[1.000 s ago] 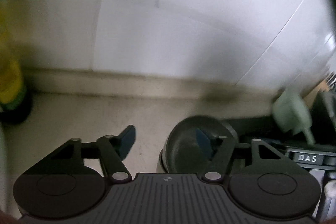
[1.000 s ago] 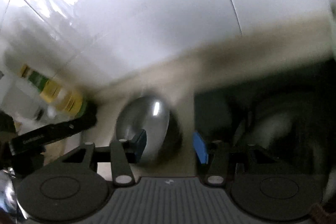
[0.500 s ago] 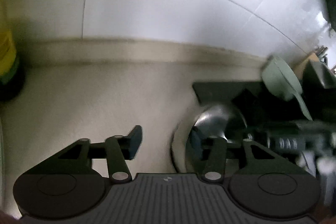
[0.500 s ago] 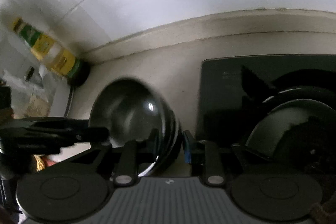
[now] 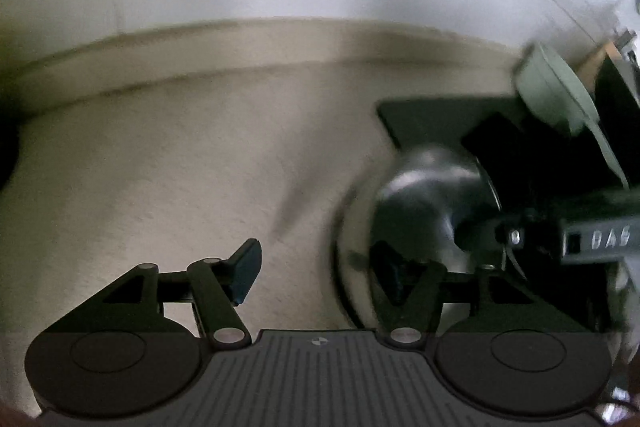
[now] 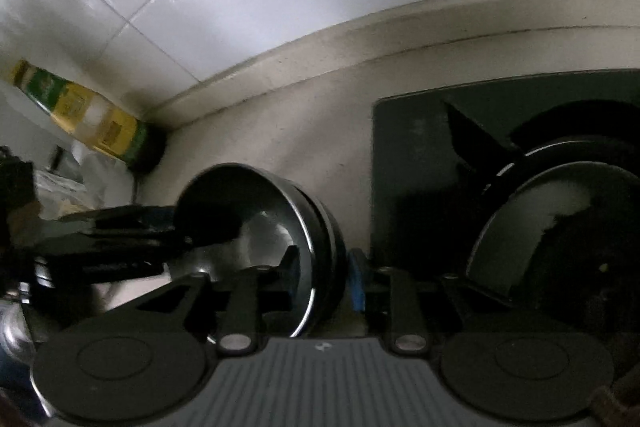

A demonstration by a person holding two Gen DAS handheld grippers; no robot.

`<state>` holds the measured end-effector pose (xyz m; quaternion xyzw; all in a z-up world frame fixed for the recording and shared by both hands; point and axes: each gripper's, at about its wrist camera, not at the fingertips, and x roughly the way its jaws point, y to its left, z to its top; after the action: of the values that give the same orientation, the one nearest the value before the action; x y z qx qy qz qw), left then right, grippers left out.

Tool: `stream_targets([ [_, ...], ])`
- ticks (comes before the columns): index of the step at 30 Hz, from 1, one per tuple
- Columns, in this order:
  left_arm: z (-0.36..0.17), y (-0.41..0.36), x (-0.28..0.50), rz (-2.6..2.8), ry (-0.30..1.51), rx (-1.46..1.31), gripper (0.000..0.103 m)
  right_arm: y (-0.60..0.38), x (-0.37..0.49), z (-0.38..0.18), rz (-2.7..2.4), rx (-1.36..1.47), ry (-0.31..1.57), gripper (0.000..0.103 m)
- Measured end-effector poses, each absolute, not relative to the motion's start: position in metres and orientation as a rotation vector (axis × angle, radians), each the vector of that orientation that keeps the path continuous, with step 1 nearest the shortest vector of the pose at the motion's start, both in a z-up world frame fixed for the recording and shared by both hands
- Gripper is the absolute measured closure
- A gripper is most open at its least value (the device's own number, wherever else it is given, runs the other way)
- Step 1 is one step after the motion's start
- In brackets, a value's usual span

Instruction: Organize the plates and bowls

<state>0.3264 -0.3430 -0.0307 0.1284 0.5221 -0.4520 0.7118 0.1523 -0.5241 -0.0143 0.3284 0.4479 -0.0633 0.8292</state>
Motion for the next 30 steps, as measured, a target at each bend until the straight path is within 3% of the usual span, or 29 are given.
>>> stream_targets([
  [4,-0.041,-0.346,0.323,-1.047,1.184,0.269,0.029,-0.524,0.153,-0.012,-0.129,0.709,0.963,0.074],
  [6,-0.041,-0.348,0.324,-1.063,1.187,0.254,0.033,-0.522,0.146,-0.012,-0.133,0.706,0.955,0.073],
  [7,-0.040,-0.349,0.324,-1.067,1.190,0.244,0.040,-0.520,0.145,-0.013,-0.125,0.703,0.948,0.073],
  [11,-0.034,-0.349,0.318,-1.046,1.160,0.245,0.046,-0.510,0.151,-0.012,-0.100,0.680,0.945,0.067],
  [17,-0.005,-0.338,0.322,-1.008,1.095,0.192,0.046,-0.509,0.153,-0.009,-0.093,0.694,0.934,0.074],
  [25,0.043,-0.305,0.309,-0.972,1.030,0.128,0.041,-0.500,0.150,0.043,-0.047,0.658,0.846,0.077],
  [30,0.038,-0.281,0.291,-0.938,1.076,0.152,0.039,-0.474,0.139,0.058,0.006,0.643,0.872,0.076],
])
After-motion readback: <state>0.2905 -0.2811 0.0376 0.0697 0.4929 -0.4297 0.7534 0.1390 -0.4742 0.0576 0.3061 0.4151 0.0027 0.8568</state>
